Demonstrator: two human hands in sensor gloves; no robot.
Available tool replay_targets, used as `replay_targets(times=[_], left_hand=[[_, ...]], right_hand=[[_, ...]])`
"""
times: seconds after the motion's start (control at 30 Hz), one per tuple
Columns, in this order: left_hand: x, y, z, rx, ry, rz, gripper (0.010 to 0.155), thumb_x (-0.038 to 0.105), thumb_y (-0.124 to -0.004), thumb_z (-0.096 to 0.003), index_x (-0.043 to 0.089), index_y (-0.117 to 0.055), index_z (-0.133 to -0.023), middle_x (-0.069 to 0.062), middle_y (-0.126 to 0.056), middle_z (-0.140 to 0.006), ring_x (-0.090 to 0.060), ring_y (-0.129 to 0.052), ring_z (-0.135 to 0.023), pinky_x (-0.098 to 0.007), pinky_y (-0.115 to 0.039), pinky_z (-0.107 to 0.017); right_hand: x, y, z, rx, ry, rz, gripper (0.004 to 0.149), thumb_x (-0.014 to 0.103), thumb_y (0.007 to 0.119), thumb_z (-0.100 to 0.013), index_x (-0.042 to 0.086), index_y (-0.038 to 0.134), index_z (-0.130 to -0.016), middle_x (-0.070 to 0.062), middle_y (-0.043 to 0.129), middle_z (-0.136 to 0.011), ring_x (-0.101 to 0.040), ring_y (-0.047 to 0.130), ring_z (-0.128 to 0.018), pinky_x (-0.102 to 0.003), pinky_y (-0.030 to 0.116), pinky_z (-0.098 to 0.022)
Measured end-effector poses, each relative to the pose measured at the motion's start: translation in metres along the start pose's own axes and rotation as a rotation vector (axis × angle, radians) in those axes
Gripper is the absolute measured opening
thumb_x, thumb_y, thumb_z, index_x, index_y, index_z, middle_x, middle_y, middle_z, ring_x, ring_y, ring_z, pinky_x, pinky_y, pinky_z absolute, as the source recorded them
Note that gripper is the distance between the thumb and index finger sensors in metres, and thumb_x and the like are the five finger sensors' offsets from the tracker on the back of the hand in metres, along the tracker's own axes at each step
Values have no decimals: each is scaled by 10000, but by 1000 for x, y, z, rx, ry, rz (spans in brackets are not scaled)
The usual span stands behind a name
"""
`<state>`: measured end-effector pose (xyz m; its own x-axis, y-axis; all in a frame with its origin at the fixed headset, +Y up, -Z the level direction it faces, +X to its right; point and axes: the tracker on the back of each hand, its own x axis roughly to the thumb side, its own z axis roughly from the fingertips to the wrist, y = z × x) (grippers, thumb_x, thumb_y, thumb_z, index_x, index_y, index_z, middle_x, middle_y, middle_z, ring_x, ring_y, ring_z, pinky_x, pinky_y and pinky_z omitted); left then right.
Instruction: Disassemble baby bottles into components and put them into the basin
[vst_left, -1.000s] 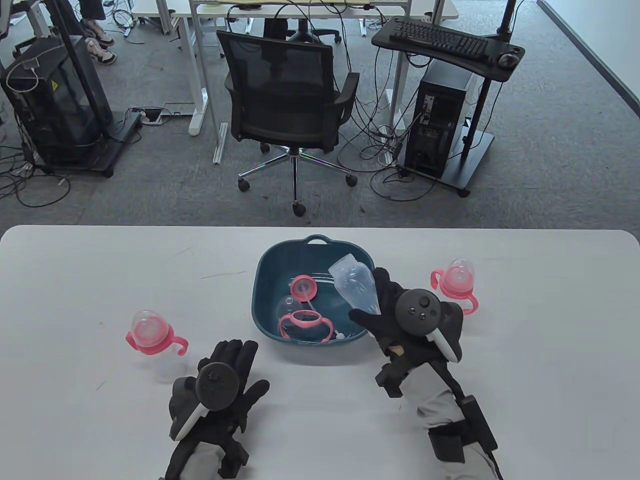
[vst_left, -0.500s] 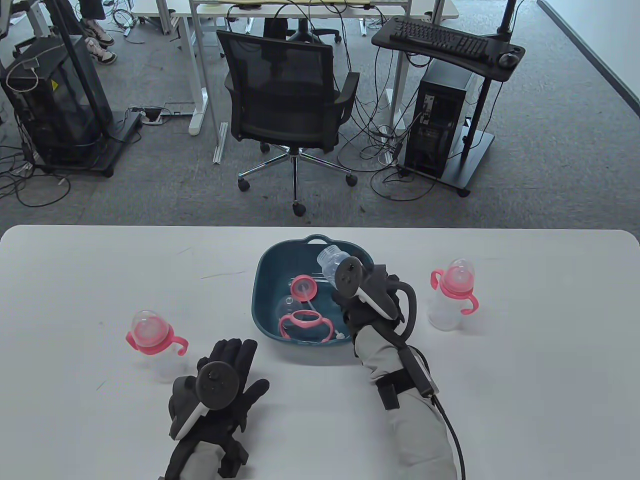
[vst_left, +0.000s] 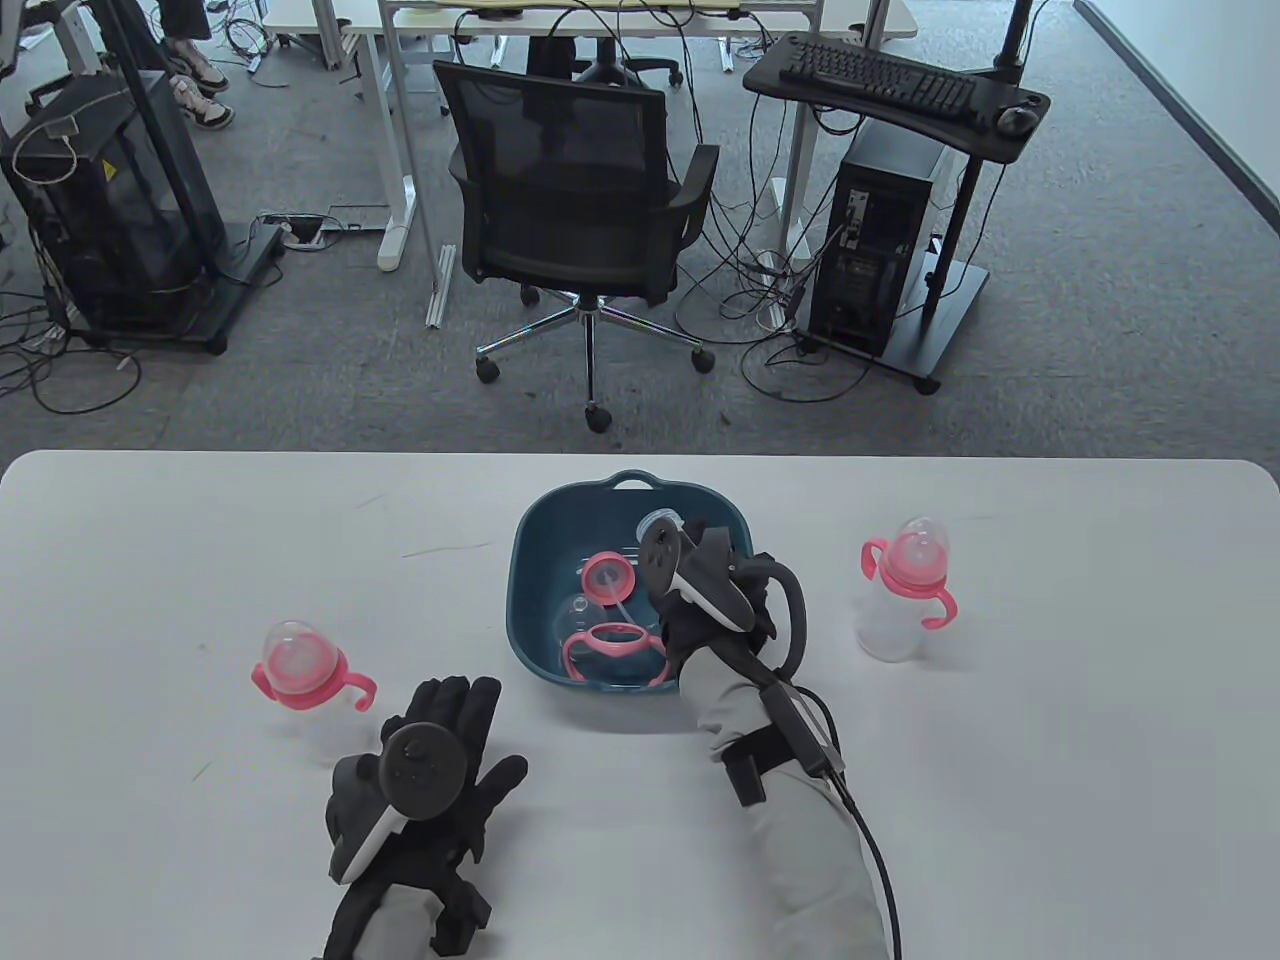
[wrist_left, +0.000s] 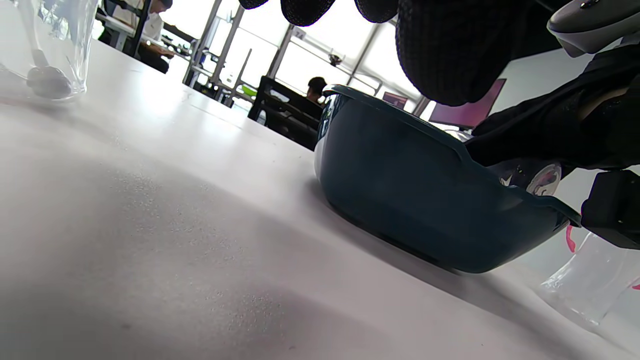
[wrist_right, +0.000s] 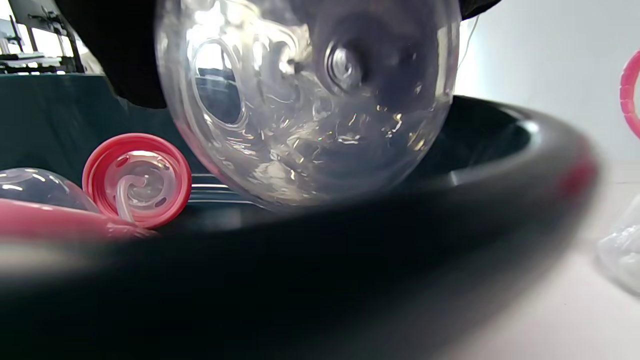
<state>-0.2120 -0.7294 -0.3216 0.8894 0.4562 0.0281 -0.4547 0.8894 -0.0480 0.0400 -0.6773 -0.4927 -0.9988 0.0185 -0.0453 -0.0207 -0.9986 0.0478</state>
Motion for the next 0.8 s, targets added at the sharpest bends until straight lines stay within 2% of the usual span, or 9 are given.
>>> replay_targets(times=[0.23,0.33,0.57,0.8], left_hand=[[0,0,0,-7,7,-2,784,542,-780,-470,430,-316,-1093,42,-255,-1173,-287,-225,-1176,-549,-180,-803],[0,1,0,-7,8,1,785,542,-780,-470,430,-315,-1093,43,-254,-1173,-288,-223,-1176,-549,-180,-803],[0,0,0,-12,10,-1,786,542,-780,-470,430,-314,-1093,42,-249,-1173,-286,-218,-1175,-549,-178,-802],[1,-1,-1,-17,4,-11,791,541,-780,-470,431,-307,-1093,44,-232,-1172,-285,-201,-1173,-548,-177,-802]], right_hand=[[7,9,-4,78,2,-8,799,478,779,-564,109,366,-1140,-234,623,-1062,-454,759,-855,-663,435,-706],[6,8,-3,60,-2,-20,750,452,758,-576,117,389,-1137,-224,622,-1069,-455,738,-875,-664,439,-704],[-11,-21,4,-18,-17,-114,697,415,764,-573,148,440,-1129,-196,629,-1083,-450,710,-903,-660,444,-703],[-54,-62,20,-120,-18,-182,645,390,775,-569,177,507,-1116,-160,650,-1088,-446,678,-920,-656,441,-704]])
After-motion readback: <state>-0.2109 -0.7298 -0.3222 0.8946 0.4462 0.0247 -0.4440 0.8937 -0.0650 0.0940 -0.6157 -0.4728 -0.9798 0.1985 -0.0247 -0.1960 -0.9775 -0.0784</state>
